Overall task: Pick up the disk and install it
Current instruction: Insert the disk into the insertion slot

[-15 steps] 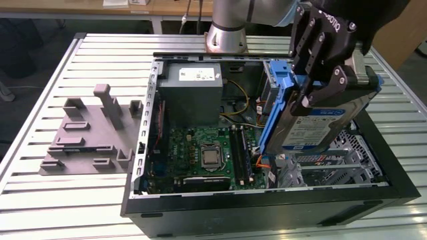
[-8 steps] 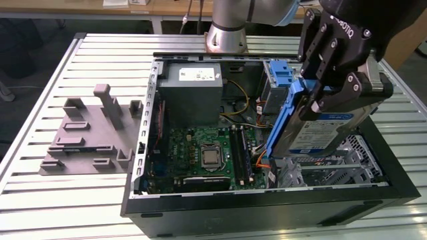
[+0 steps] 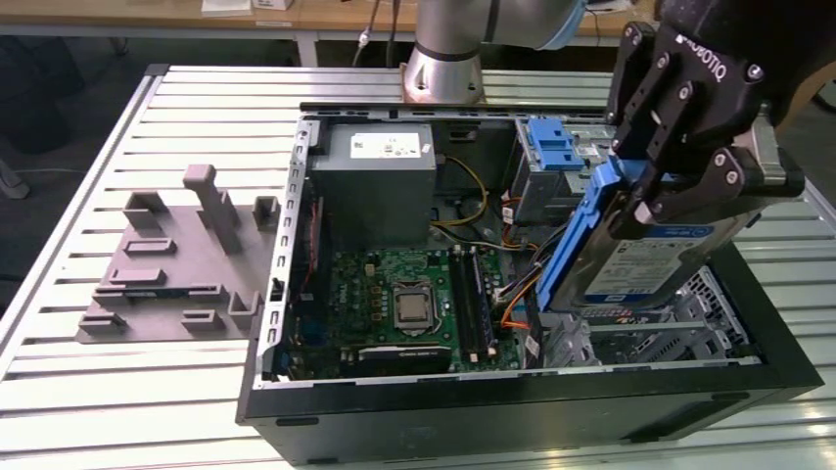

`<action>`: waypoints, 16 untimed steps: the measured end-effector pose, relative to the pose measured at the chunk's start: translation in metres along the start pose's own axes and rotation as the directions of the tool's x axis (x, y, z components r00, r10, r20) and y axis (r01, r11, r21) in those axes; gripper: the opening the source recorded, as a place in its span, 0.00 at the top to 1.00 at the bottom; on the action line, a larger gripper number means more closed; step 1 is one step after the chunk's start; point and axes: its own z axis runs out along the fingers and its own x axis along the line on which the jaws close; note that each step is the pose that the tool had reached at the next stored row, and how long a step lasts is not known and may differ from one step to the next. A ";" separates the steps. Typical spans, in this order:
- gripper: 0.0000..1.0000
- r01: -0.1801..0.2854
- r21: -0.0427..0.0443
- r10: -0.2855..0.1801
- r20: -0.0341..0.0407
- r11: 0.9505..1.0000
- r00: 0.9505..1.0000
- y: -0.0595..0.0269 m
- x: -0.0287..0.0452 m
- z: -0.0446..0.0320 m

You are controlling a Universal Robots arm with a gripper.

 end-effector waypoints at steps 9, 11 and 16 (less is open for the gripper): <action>0.64 0.000 0.000 0.000 0.000 1.000 1.000 -0.0192 -0.0007 0.0010; 0.64 0.000 0.000 0.000 0.000 1.000 1.000 -0.0230 -0.0009 0.0013; 0.64 0.003 0.000 -0.003 0.000 1.000 1.000 -0.0299 -0.0011 0.0030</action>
